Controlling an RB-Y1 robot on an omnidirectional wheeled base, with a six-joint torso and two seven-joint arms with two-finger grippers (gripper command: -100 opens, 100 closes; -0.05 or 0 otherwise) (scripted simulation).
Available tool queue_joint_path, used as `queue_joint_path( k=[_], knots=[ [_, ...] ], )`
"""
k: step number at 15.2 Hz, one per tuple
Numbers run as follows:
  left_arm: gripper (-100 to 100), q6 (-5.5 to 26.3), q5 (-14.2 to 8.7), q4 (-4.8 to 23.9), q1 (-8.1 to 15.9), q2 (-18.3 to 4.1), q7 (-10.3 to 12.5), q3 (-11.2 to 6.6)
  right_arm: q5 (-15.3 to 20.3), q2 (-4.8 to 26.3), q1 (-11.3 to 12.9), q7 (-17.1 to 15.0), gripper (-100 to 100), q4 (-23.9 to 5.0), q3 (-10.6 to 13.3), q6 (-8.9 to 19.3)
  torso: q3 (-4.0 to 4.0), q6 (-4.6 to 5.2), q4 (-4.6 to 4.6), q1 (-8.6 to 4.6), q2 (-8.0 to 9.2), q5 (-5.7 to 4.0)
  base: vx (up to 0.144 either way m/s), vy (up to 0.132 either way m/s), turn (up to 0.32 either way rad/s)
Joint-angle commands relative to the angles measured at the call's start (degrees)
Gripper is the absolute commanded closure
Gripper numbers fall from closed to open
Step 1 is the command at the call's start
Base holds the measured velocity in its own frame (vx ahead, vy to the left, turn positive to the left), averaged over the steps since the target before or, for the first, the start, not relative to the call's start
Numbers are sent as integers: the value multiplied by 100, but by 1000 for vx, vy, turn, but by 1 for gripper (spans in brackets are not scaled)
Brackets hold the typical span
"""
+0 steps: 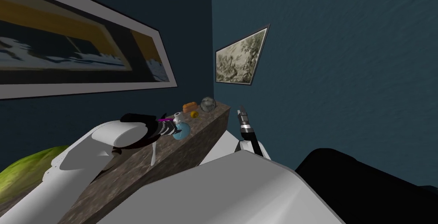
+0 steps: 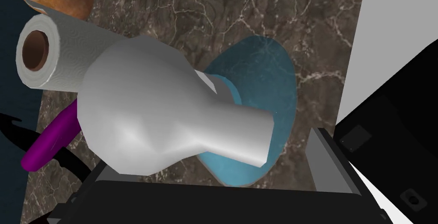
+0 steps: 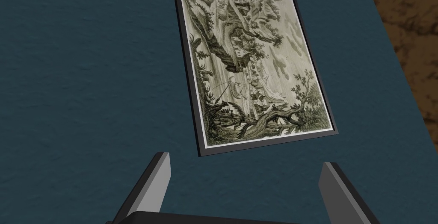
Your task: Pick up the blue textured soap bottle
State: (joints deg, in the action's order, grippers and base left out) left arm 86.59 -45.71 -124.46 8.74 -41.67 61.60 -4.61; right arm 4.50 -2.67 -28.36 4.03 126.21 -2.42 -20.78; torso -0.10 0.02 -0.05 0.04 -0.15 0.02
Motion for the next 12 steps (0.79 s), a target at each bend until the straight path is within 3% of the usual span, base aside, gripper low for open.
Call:
queue_joint_path(
  k=[1, 4, 12],
  knots=[
    [-100, 161, -43, 5, 38, -15, 69, -1, 0, 0, 0, 0, 0, 0, 0, 0, 0, 0, 0, 0, 0, 0, 13, 17, -31],
    [-100, 580, -276, 22, 220, -103, 363, -24, 0, 0, 0, 0, 0, 0, 0, 0, -1, 0, 0, 1, -2, 0, 20, 23, -60],
    [-100, 1353, -598, 47, 472, -216, 768, -55, 0, 0, 0, 0, 0, 0, 0, 0, -1, 0, 0, -2, -2, 0, 19, 20, -49]
  ],
)
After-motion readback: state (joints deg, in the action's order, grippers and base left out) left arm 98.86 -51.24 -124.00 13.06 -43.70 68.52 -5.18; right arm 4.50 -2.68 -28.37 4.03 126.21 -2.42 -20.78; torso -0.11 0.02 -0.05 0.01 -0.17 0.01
